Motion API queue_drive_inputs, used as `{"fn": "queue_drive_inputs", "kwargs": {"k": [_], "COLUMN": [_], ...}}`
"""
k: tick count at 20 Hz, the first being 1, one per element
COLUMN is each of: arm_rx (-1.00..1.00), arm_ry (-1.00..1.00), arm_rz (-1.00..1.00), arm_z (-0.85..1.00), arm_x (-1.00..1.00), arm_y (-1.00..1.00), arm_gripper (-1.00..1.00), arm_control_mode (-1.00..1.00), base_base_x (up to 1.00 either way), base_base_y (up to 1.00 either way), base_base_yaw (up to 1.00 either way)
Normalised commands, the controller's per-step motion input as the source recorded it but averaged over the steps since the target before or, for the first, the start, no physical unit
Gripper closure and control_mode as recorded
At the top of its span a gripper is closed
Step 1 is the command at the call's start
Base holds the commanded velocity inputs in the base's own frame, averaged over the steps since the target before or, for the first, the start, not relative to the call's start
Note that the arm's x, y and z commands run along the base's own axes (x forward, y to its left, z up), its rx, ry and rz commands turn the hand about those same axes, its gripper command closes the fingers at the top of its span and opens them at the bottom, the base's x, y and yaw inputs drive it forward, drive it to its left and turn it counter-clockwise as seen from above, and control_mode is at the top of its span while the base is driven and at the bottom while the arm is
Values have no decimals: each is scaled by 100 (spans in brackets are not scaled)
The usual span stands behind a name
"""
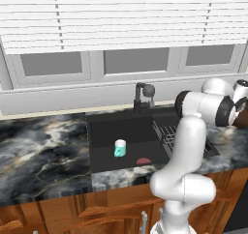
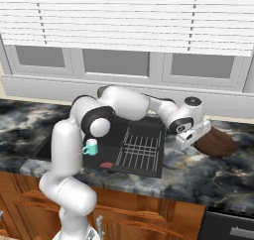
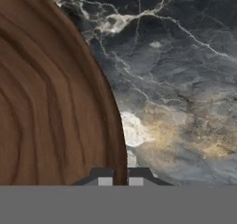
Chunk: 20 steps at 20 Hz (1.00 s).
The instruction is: Pick the mug and place it in the sink. Pick the bowl and place it in the open cabinet and then close the cabinet.
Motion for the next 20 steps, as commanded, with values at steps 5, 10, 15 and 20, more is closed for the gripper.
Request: {"fn": "queue_drive_inputs", "kwargs": {"k": [5, 10, 15, 20], "arm_rx": [-2, -3, -4, -10], "arm_ry": [-14, -13, -9, 0], "arm_rz": [17, 20, 18, 3], "arm_z": [76, 71, 78, 60], "arm_x": [-27, -31, -16, -15], "arm_y": [26, 48, 37, 36], "arm_gripper": [100, 100, 100, 100], "arm_control_mode": [-100, -100, -100, -100], "base_base_x": [0, 0, 0, 0], "base_base_y": [0, 0, 0, 0], "base_base_yaw": [0, 0, 0, 0]}}
